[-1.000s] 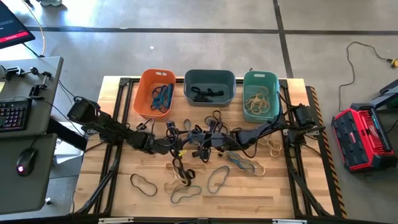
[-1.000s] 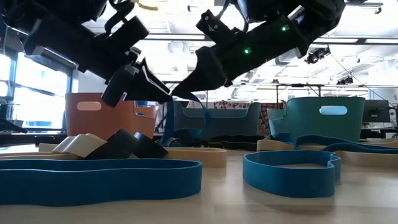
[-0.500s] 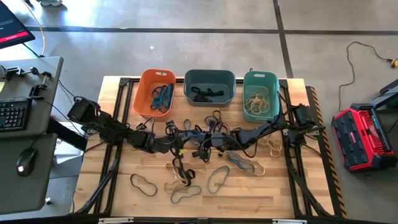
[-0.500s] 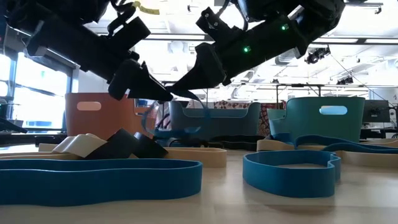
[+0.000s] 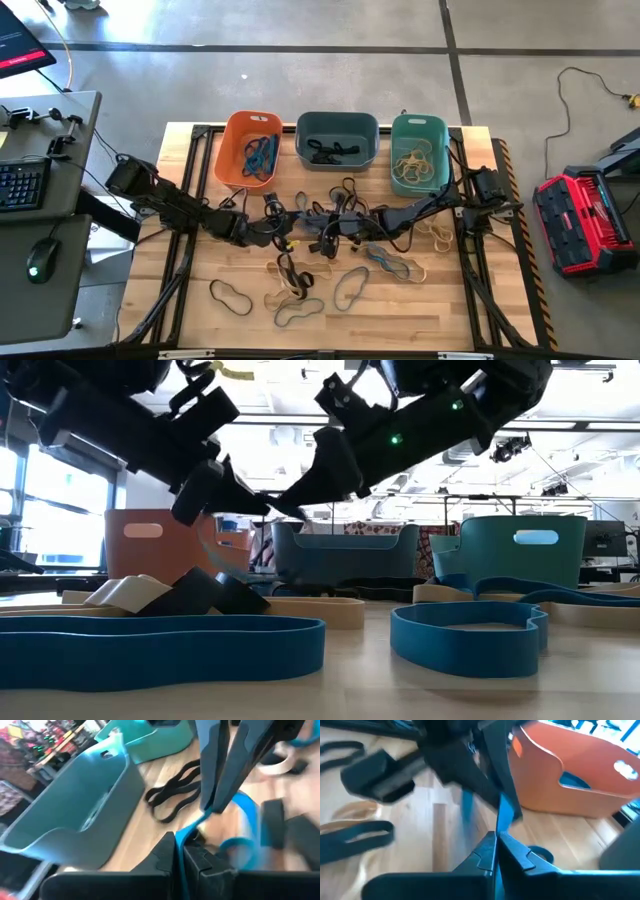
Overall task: Sort rubber bands into baskets
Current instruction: Put the blue rubber band into the orange bin
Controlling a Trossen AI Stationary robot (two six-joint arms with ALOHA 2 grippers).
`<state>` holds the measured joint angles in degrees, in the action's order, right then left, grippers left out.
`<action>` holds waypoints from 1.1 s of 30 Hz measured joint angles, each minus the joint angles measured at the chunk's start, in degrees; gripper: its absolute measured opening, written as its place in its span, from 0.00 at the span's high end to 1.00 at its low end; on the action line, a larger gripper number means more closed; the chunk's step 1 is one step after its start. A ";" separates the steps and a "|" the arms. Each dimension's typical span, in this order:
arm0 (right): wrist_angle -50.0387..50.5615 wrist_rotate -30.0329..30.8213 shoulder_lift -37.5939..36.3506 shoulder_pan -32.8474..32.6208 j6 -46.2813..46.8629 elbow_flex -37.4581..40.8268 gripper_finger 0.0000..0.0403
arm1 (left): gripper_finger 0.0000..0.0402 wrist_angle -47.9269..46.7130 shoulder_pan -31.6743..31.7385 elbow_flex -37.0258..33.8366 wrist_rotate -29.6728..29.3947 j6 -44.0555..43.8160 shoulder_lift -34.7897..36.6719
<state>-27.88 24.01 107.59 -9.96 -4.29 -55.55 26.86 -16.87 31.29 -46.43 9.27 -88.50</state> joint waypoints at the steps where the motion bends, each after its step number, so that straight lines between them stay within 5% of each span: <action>1: 0.95 0.50 0.00 0.04 0.30 0.00 0.98 | 1.00 -1.18 0.24 -0.02 -1.39 -0.02 0.96; 15: 3.34 7.56 0.00 0.22 3.78 0.02 0.66 | 1.00 -18.69 13.55 -0.02 2.81 -4.62 23.23; 21: 4.34 7.52 0.00 0.09 5.57 0.02 0.73 | 1.00 -20.91 20.72 -0.02 7.46 -4.63 29.44; 29: 5.88 7.50 0.00 0.37 5.40 0.02 0.97 | 1.00 -23.49 30.96 -0.02 11.19 -4.76 32.38; 33: 6.03 7.21 0.00 0.98 5.48 0.02 0.97 | 1.00 -24.75 36.87 -0.02 15.45 -5.86 32.29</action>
<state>-21.85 31.22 107.59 -8.97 1.19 -55.53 2.11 20.00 31.27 -30.98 3.41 -56.21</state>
